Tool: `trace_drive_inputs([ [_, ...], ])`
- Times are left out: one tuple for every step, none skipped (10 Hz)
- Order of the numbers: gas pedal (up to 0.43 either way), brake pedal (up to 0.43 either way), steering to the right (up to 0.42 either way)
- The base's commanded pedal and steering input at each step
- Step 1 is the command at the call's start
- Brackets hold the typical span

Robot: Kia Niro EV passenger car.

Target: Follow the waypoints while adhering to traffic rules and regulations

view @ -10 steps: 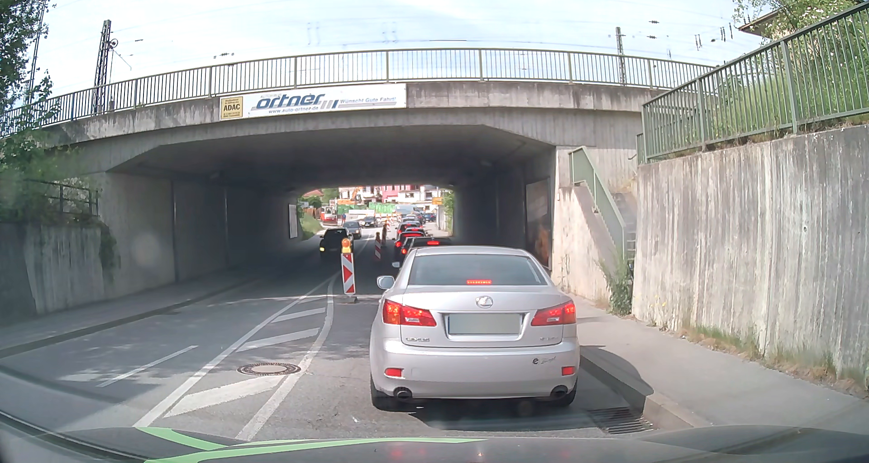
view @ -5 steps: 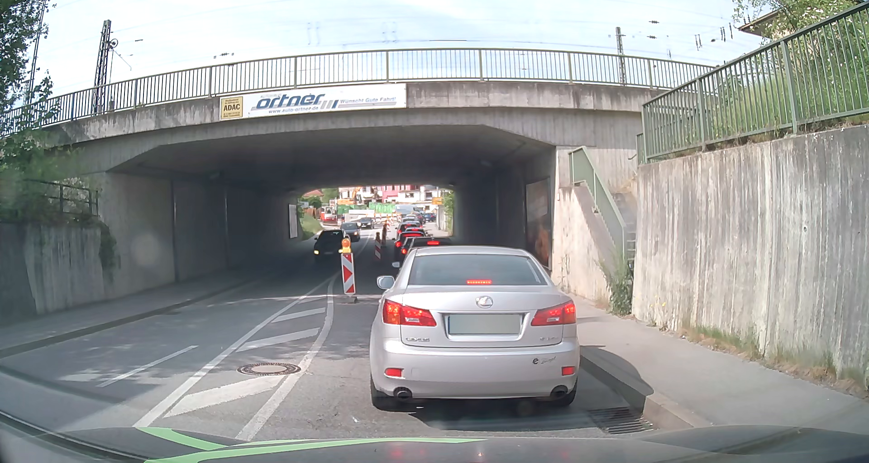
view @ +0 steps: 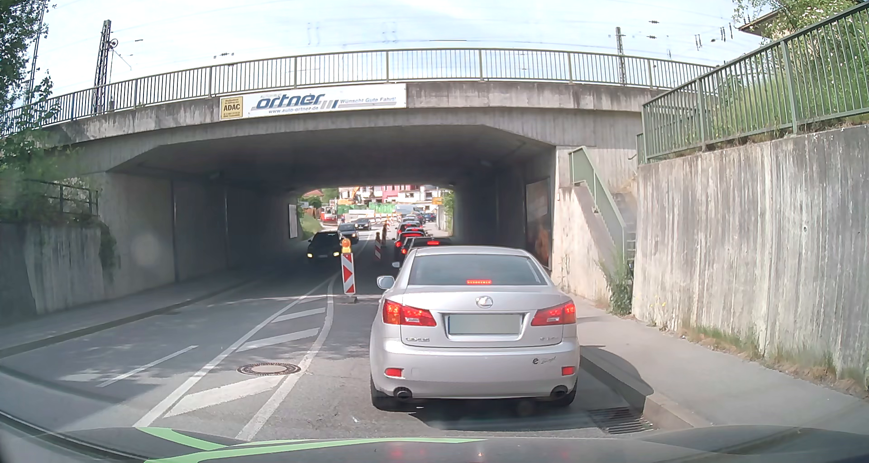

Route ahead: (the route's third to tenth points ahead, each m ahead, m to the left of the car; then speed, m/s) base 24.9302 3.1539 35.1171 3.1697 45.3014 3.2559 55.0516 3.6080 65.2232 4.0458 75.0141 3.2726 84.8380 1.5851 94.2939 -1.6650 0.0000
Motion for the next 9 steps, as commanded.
trace_drive_inputs([
  [0.0, 0.323, -0.003],
  [0.0, 0.323, -0.003],
  [0.0, 0.323, -0.003],
  [0.0, 0.323, -0.003],
  [0.0, 0.323, -0.003],
  [0.0, 0.329, -0.003],
  [0.0, 0.329, -0.003],
  [0.0, 0.329, -0.003],
  [0.0, 0.329, -0.003],
])
